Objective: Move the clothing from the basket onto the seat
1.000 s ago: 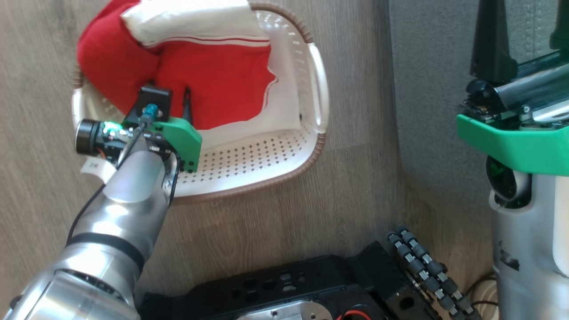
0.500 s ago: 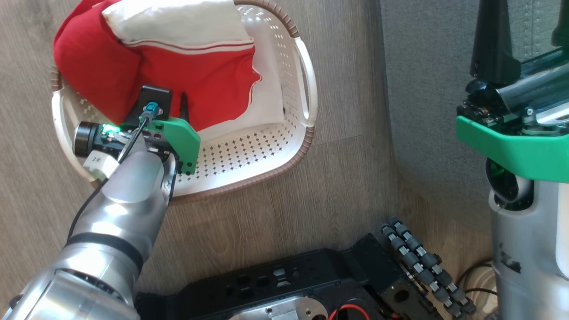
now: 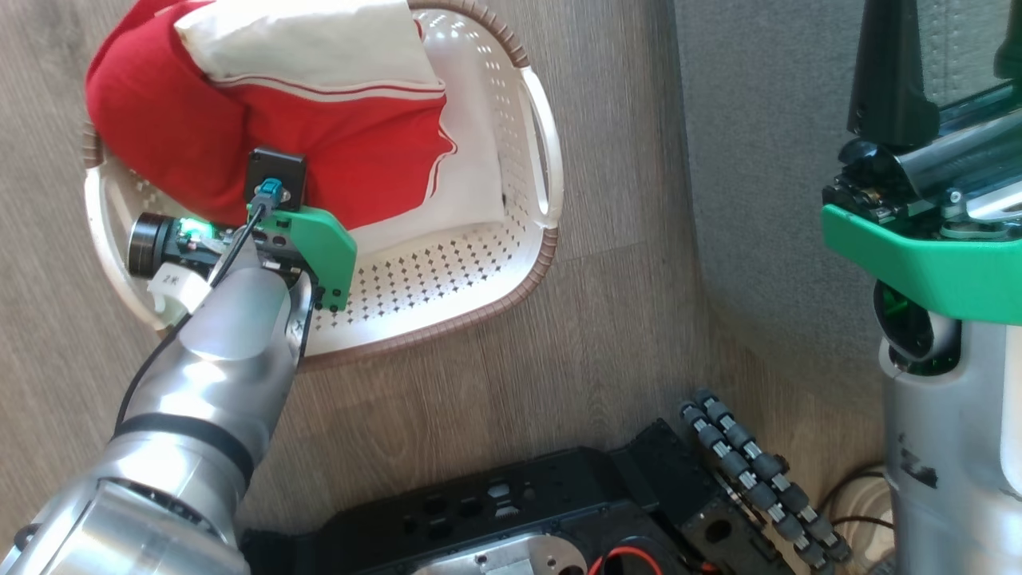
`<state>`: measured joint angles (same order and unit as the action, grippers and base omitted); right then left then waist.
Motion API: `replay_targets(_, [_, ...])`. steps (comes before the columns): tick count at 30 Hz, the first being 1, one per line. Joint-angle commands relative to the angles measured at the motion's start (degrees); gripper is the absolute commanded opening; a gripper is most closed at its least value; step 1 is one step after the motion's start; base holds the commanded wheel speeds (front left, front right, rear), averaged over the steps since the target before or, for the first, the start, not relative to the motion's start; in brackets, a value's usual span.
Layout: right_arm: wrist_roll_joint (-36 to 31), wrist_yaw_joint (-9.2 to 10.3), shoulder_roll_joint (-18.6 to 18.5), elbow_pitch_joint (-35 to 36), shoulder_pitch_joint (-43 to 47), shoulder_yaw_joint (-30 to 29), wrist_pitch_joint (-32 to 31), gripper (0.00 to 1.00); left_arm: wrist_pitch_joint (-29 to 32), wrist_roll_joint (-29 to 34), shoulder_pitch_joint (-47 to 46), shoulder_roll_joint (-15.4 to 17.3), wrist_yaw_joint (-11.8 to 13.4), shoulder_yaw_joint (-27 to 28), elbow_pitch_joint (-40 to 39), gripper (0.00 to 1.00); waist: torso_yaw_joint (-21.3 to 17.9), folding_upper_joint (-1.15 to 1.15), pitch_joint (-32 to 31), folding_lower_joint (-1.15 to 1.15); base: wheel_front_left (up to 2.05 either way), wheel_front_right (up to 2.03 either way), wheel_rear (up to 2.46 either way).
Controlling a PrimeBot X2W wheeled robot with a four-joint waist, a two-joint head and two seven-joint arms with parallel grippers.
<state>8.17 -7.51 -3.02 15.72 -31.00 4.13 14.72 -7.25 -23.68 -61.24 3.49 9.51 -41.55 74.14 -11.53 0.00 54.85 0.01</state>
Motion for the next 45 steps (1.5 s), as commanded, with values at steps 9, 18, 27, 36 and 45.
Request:
replay_targets(9, [0.26, 0.02, 0.14, -0.32, 1.71, 1.02, 0.28, 1.0, -5.76, -2.19, 4.39, -0.46, -2.08, -0.12, -2.92, 0.0, 1.61, 0.0, -5.87, -0.01, 0.0, 0.0, 0.0])
replay_targets(18, [-0.72, 0.02, 0.14, -5.41, 4.57, 0.79, 0.28, 1.0, -7.64, -2.36, 8.02, -0.59, -2.9, -3.48, -11.59, 0.0, 3.49, 0.0, -15.46, -0.01, 0.0, 0.0, 0.0])
replay_targets(27, [-1.68, 0.02, 0.14, -11.89, 10.35, -0.06, 0.28, 1.0, -7.74, -0.87, 11.16, -0.4, -1.84, -4.06, -20.57, 0.0, 5.48, 0.0, -28.77, -0.01, 0.0, 0.0, 0.0])
replay_targets(36, [-2.0, 0.02, 0.14, -17.5, 17.26, -0.64, 0.28, 1.0, -7.28, -1.81, 14.97, 0.92, -4.16, -4.55, -24.46, 0.0, 7.22, 0.0, -42.64, -0.01, 0.0, 0.0, 0.0])
replay_targets(45, [-2.09, 0.02, 0.14, -22.79, 24.75, 0.74, 0.28, 1.0, -3.71, -4.08, 18.64, 2.01, -6.24, -5.27, -28.28, 0.0, 8.9, 0.0, -55.27, -0.01, 0.0, 0.0, 0.0])
